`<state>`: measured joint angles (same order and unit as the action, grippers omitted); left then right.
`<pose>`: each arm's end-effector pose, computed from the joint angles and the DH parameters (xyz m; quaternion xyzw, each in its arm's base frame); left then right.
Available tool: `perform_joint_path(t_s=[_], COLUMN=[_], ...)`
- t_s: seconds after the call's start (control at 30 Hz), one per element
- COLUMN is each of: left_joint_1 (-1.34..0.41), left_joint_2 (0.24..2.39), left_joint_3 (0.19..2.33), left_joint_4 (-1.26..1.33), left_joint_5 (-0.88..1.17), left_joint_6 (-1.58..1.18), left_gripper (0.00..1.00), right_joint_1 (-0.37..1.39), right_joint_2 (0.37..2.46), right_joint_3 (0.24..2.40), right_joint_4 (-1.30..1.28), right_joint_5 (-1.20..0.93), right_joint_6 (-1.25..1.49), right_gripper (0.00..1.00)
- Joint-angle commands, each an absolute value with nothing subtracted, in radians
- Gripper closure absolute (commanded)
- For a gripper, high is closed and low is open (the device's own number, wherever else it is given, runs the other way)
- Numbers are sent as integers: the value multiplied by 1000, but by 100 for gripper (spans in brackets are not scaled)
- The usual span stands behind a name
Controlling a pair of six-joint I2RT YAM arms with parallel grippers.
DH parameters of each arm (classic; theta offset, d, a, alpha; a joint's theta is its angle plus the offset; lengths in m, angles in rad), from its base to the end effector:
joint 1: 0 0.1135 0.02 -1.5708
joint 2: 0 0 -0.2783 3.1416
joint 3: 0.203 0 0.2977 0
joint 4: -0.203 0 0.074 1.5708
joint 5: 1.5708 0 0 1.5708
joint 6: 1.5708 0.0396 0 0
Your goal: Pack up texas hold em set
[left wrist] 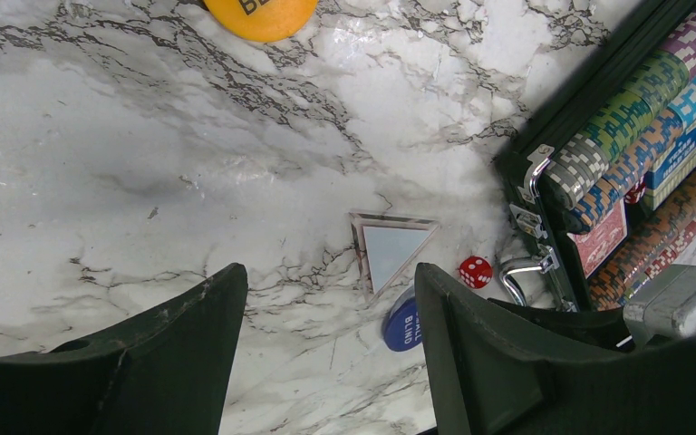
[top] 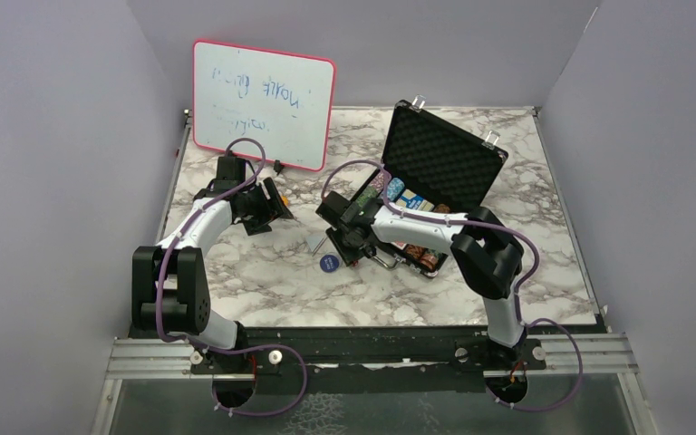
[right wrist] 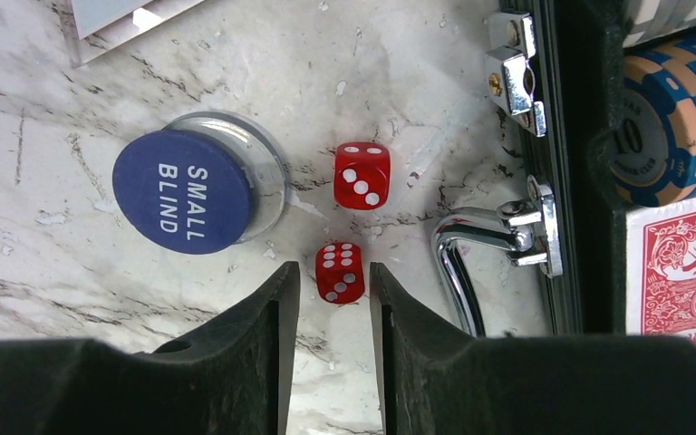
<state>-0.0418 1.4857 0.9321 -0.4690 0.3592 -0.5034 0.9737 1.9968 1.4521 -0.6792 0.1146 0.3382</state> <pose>0.3329 -0.0279 0.1937 -0.1696 0.9331 -0.2373 0.2102 0.2590 0.3729 0.1606 -0.2978 0.9372 0.0604 0.1709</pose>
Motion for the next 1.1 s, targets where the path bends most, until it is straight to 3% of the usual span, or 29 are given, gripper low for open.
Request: perform_joint_path(t_s=[0.0,0.1,0.37,0.53,0.73,1.07], left_joint_1=[-48,-48,-48,-48,-48,-46], left_joint_2=[1473,1473,1475,1475,1481,1506], left_joint_3=[950,950,948,951,981,1006], left_joint_4=[-455,-454,-455,-455,-467,-482], left_joint_5=[377,376,374,369,352,333], left_joint_6=[-489,-489,-488,-485,-477,-468], left_gripper=[29,29,29,29,29,30], right_joint_1=[980,980,944,903,735,571], right_joint_2=[2018,2007,1948,1830,1727,1747], right_joint_3=[1480,1482,1512,1473,1358,1321], right_joint_4=[-693,-690,-760,-756,-751,-738], right_joint_5=[119,132,217,316,347,339], right_joint_6=[331,342,504,637,795,811], right_gripper=[66,73,79,78,78,76])
